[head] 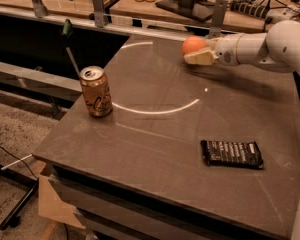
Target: Move orange near rxbar chocolate
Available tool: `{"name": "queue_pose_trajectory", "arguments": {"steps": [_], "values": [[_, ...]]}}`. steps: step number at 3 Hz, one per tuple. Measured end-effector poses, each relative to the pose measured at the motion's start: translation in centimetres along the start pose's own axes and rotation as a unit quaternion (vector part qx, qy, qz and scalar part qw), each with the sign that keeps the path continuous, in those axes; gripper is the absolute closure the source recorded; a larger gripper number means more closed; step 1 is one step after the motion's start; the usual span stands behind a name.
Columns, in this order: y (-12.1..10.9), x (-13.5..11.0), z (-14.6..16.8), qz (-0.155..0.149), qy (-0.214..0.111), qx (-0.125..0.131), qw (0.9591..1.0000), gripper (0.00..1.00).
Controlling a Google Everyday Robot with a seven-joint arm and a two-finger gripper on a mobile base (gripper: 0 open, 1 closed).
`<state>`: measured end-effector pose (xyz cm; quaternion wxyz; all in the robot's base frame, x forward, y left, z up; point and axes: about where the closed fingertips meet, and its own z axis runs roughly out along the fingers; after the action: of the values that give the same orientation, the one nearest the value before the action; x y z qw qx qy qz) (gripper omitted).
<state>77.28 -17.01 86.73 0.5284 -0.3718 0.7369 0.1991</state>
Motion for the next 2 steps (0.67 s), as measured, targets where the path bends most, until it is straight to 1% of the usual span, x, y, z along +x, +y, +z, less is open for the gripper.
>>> {"name": "queue_pose_trajectory", "arguments": {"steps": [1,2], "values": [[4.1,-2.7,-0.9,-0.003,-0.028,-0.051,0.9983,1.0],[9.0,-4.1,-2.7,0.014,-0.035,-0.087,0.9955,1.0]]}}
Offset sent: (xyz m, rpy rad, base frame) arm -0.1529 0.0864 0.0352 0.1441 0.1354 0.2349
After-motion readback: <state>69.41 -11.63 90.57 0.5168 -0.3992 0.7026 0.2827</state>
